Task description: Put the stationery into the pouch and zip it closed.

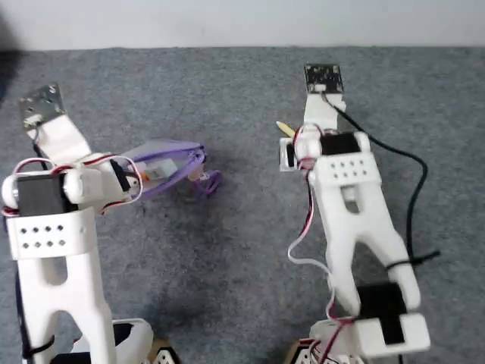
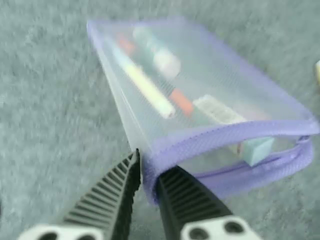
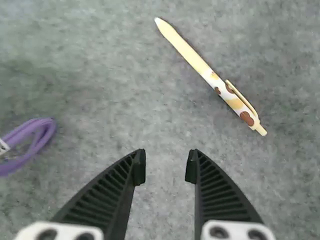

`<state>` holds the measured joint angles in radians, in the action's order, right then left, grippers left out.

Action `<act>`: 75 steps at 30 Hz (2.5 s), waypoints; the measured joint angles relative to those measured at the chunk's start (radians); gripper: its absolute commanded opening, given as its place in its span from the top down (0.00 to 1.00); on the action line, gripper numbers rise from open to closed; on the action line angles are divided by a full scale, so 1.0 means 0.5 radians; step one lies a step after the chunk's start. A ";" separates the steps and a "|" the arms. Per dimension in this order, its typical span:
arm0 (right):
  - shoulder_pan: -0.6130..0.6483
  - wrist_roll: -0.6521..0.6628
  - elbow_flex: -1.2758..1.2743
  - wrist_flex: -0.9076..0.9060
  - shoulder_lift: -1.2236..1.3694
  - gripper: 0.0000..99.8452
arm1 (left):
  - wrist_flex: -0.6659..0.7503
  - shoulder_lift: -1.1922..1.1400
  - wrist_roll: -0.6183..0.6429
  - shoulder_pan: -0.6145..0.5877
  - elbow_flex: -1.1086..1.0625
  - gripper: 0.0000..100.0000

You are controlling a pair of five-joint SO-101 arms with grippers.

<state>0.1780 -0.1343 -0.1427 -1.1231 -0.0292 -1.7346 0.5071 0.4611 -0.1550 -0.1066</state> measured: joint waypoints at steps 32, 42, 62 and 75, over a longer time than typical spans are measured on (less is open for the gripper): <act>-0.178 0.147 0.878 -0.120 1.007 0.62 | -0.003 0.212 0.000 -0.166 0.018 0.99; -0.144 0.371 1.369 -0.006 1.415 0.68 | -0.003 0.224 0.000 -0.169 -0.037 0.99; -0.028 0.534 2.234 -0.181 2.274 0.74 | -0.003 0.224 0.000 -0.169 -0.037 0.99; -0.025 0.540 2.704 -0.568 2.391 0.99 | -0.003 0.224 0.000 -0.169 -0.037 0.99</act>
<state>0.1657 0.1358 1.2091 -1.4070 1.1661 -1.7361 0.6191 0.4611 -0.2394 -0.1250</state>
